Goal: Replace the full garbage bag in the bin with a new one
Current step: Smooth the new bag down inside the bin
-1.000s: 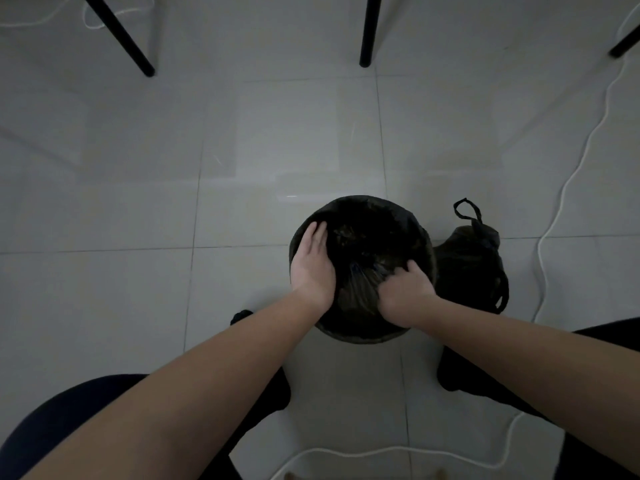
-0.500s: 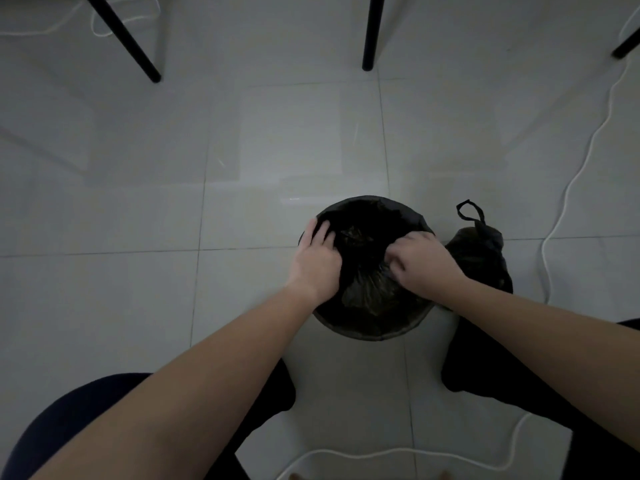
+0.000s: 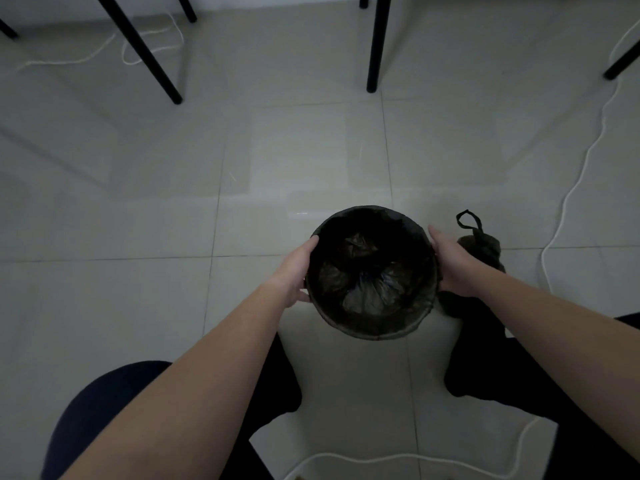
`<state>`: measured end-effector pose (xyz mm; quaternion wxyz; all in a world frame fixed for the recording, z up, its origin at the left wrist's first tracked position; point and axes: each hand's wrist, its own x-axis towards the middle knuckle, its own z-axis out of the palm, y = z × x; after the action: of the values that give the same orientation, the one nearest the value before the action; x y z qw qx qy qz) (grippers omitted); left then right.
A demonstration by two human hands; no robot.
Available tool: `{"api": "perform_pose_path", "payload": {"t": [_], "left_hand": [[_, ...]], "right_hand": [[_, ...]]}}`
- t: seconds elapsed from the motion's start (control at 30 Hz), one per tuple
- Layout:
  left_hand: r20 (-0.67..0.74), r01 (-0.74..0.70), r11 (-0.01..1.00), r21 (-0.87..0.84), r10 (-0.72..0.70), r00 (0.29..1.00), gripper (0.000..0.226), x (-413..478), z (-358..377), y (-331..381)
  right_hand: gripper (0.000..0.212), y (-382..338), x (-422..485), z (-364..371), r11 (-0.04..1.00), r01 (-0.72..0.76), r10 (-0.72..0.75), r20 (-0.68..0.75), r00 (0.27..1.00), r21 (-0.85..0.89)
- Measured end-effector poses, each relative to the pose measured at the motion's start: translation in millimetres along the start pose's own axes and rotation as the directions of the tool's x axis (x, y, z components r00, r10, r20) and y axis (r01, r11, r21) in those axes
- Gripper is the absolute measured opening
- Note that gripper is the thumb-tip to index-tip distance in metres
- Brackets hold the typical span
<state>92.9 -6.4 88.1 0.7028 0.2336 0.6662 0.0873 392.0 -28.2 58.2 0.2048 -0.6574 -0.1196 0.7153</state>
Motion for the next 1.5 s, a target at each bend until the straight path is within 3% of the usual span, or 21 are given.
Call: {"api": "perform_pose_path", "payload": {"t": [0.07, 0.13, 0.2, 0.33, 0.43, 0.53, 0.6, 0.7, 0.8, 0.9, 0.93, 1.0, 1.07, 1.1, 1.17, 1.3, 1.5], "left_hand": [[-0.022, -0.058, 0.992, -0.109, 0.056, 0.998, 0.05, 4.7, -5.2, 2.9], [-0.094, -0.091, 0.979, -0.184, 0.075, 0.993, 0.057, 10.4, -11.1, 10.7], [-0.185, -0.061, 0.989, -0.132, 0.036, 0.982, 0.062, 14.8, -17.0, 18.2], [-0.032, 0.077, 0.997, 0.004, -0.077, 0.997, 0.049, 4.9, -9.1, 27.3], [-0.022, -0.044, 0.986, -0.16, 0.041, 0.999, 0.046, 5.2, -2.6, 35.1], [-0.141, -0.147, 0.951, -0.272, 0.111, 0.984, 0.059, 10.8, -8.2, 43.7], [-0.241, -0.104, 0.989, -0.101, 0.077, 0.967, 0.054, 12.7, -16.2, 46.0], [-0.185, 0.044, 0.995, 0.084, -0.028, 0.982, 0.052, 6.7, -18.5, 43.6], [-0.099, 0.044, 0.998, 0.04, -0.039, 0.994, 0.042, 2.7, -11.1, 40.0], [-0.123, -0.043, 0.998, -0.035, 0.039, 0.992, 0.034, 9.6, -11.3, 39.5], [-0.145, -0.06, 0.997, -0.046, 0.053, 0.988, 0.034, 11.7, -12.7, 40.4], [-0.241, -0.063, 0.998, -0.006, 0.06, 0.969, 0.035, 16.7, -14.4, 42.5], [-0.323, -0.085, 0.996, 0.011, 0.084, 0.943, 0.017, 20.7, -13.5, 42.2], [-0.344, -0.113, 0.994, 0.003, 0.108, 0.933, 0.008, 22.7, -11.9, 41.4], [-0.362, -0.152, 0.988, 0.019, 0.149, 0.92, 0.02, 26.2, -8.9, 37.5], [-0.369, -0.197, 0.98, 0.012, 0.187, 0.911, 0.024, 34.0, -8.6, 27.8], [-0.401, -0.236, 0.971, 0.047, 0.234, 0.886, 0.021, 42.5, -11.2, 27.7]], "right_hand": [[0.078, -3.1, 0.7, 3.2, 1.0, 0.0, -0.002, -0.08, 0.997, -0.027], [0.071, -9.1, 1.1, 2.8, 0.994, 0.062, -0.084, -0.253, 0.964, -0.093], [0.062, -14.9, 4.6, 2.0, 0.983, 0.139, -0.173, -0.342, 0.924, -0.12], [0.062, -13.6, 6.4, 9.1, 0.995, 0.084, -0.097, -0.26, 0.961, -0.061], [0.056, -8.7, 6.2, 15.7, 0.994, 0.097, -0.085, -0.202, 0.976, 0.05], [0.053, -10.3, 6.3, 17.2, 0.989, 0.101, -0.068, -0.264, 0.962, 0.111], [0.057, -14.2, 9.1, 14.2, 0.993, 0.119, -0.101, -0.389, 0.916, 0.021], [0.052, -17.3, 11.9, 16.0, 0.986, 0.16, -0.167, -0.427, 0.889, -0.052], [0.043, -15.4, 8.2, 21.9, 0.986, 0.167, -0.168, -0.278, 0.946, -0.025], [0.036, -19.1, 9.5, 19.8, 0.975, 0.222, -0.213, -0.265, 0.94, 0.005], [0.033, -21.9, 10.9, 18.3, 0.967, 0.254, -0.244, -0.316, 0.917, -0.01], [0.032, -28.1, 14.5, 11.4, 0.93, 0.312, -0.367, -0.469, 0.804, -0.194], [0.026, -32.8, 18.1, 7.7, 0.878, 0.306, -0.466, -0.511, 0.723, -0.367], [0.019, -34.5, 19.5, 8.2, 0.875, 0.301, -0.466, -0.493, 0.735, -0.379], [0.019, -35.1, 21.5, 10.7, 0.884, 0.306, -0.449, -0.462, 0.765, -0.352], [0.035, -28.6, 30.7, 2.7, 0.841, 0.344, -0.516, -0.43, 0.741, -0.417], [0.029, -20.6, 34.3, -2.7, 0.852, 0.398, -0.517, -0.426, 0.742, -0.34]]}}
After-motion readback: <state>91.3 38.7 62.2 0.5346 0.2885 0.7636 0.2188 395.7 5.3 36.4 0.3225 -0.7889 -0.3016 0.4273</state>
